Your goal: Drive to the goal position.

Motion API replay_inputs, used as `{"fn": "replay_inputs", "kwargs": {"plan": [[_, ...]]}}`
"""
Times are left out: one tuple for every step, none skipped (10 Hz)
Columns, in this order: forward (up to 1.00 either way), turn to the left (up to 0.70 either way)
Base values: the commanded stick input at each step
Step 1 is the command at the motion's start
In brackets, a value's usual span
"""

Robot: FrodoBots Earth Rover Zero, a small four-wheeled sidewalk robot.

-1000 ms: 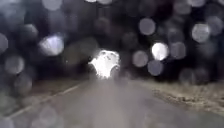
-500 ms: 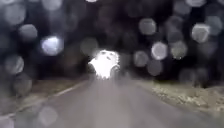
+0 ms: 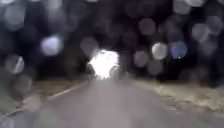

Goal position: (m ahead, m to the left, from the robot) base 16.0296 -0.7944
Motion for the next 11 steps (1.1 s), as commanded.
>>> {"fn": "replay_inputs", "kwargs": {"plan": [[0.7,0.13],[0.7,0.03],[0.7,0.0],[0.7,0.0],[0.7,0.0],[0.7,0.0],[0.7,0.0],[0.7,0.0],[0.7,0.0],[0.7,0.0],[0.7,0.0]]}}
